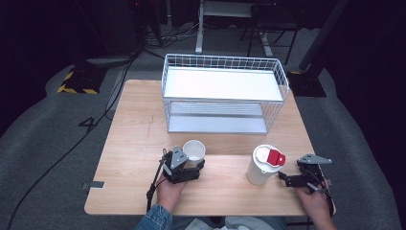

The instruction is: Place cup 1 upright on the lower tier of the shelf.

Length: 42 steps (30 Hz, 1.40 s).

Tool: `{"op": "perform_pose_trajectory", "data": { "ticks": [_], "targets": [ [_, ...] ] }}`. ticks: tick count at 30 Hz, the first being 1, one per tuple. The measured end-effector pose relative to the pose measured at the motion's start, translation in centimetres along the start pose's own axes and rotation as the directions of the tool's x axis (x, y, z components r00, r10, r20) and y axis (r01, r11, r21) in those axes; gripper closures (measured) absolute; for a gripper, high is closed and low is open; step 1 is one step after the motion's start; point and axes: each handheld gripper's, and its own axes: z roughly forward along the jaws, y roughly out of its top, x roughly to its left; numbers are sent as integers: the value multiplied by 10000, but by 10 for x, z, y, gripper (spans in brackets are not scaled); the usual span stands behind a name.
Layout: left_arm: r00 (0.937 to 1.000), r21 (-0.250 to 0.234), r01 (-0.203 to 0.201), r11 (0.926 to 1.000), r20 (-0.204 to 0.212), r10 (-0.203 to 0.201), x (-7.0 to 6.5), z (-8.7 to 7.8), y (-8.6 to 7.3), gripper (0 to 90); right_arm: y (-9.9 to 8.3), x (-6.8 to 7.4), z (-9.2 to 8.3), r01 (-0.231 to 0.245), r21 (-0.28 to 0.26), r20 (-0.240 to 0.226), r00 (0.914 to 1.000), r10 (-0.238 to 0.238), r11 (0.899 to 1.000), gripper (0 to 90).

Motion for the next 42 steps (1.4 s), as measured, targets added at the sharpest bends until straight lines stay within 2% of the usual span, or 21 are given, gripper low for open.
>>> {"op": "perform_pose_trajectory", "data": {
  "ticks": [4,14,29,35,38,42],
  "targets": [
    [9998,-17,-162,9999,63,162,-2,-2,7,216,0,0,0,-17,10,11,10000,17,10000,5],
    [9996,-29,-144,9999,233,145,-3,-3,26,216,0,0,0,-1,-2,7,10000,1,10000,5],
    [9970,-121,-545,9984,543,551,-5,13,60,216,0,0,0,-53,0,26,10000,53,10000,5],
    [9971,-215,-468,9987,591,480,-4,21,70,216,0,0,0,-53,-1,42,10000,53,10000,5],
    [9975,-191,-298,9994,639,310,-3,27,75,216,0,0,0,-51,0,41,10000,51,10000,5],
    [9978,-418,-220,9989,608,245,-1,37,81,216,0,0,0,-46,5,39,10000,46,10000,5]
  ]
}}
